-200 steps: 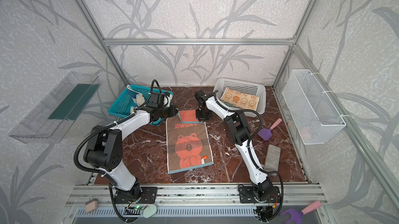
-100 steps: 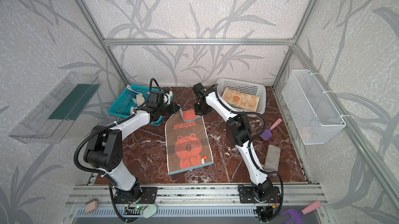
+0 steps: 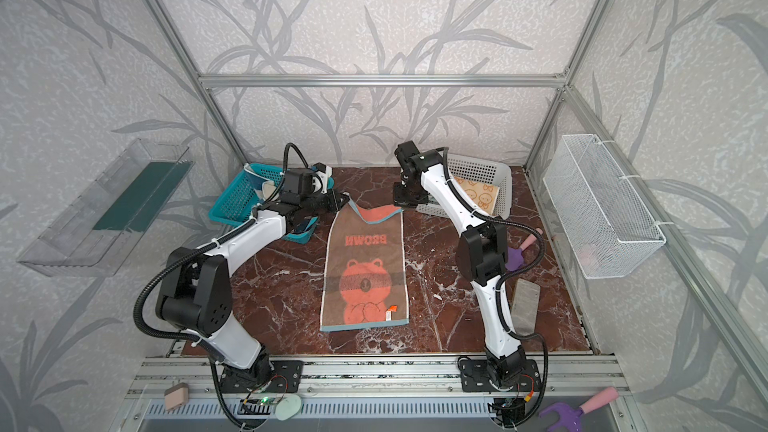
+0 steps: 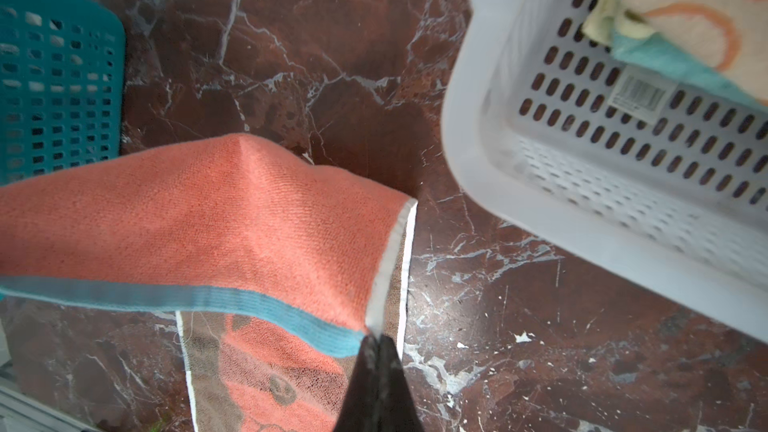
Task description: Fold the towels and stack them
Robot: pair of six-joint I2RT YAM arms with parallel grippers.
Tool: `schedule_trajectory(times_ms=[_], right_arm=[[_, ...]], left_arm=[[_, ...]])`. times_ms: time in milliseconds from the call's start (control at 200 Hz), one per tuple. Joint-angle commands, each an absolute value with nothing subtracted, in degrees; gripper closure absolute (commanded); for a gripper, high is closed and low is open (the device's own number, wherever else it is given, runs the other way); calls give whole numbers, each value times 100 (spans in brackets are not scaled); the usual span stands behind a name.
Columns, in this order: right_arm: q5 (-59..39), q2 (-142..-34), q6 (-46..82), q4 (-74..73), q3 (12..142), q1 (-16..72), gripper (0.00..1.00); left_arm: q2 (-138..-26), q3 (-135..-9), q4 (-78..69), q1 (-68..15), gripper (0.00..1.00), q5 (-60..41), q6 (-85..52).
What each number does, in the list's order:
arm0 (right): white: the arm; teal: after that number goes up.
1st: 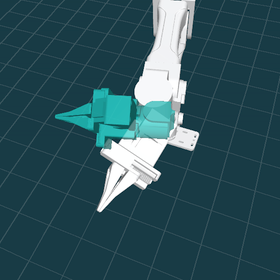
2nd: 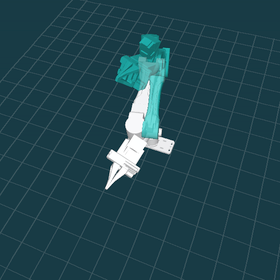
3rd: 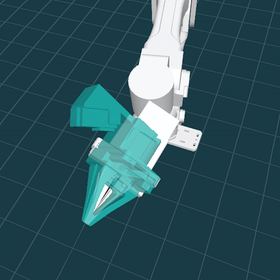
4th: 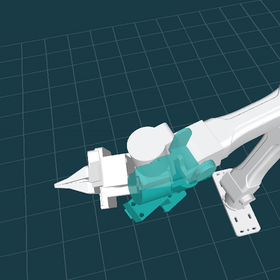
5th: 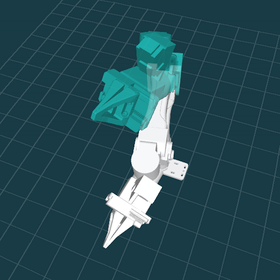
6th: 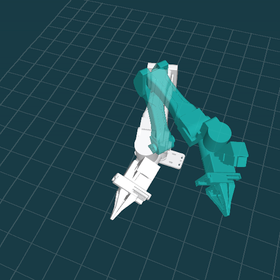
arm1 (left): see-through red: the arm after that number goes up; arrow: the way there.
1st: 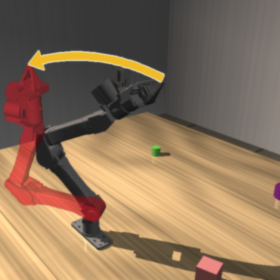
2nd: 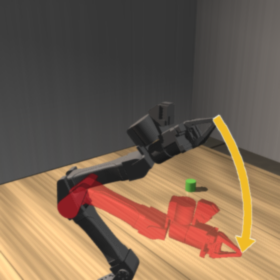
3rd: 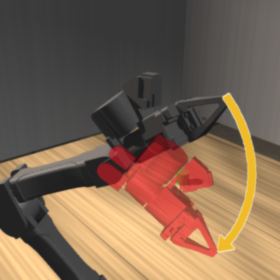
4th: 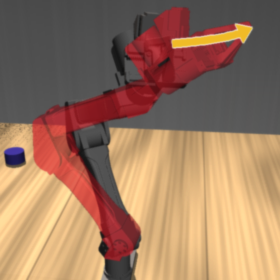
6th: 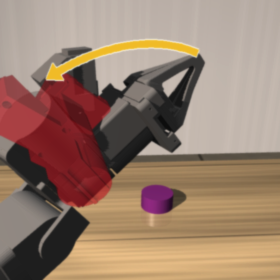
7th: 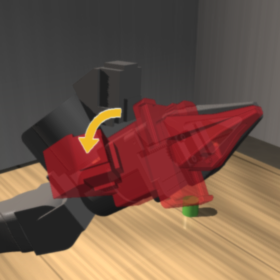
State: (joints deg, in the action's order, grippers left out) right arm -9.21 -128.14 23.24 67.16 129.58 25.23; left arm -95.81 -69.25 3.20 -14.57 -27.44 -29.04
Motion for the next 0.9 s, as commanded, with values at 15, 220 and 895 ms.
schedule_trajectory(times_ms=[15, 220, 895], right_arm=[[-1254, -12645, 2156, 6601, 13034, 2319, 100], [-1564, -12861, 2066, 6451, 13314, 2103, 100], [-1618, -10600, 3424, 3420, 7913, 3500, 100]], left_arm=[[-9681, -7316, 429, -1478, 100, -3040, -3010], [-9935, -7752, 667, -1481, 100, -2771, -2798], [-8843, -5802, 1858, -1681, 100, -1654, -2146]])
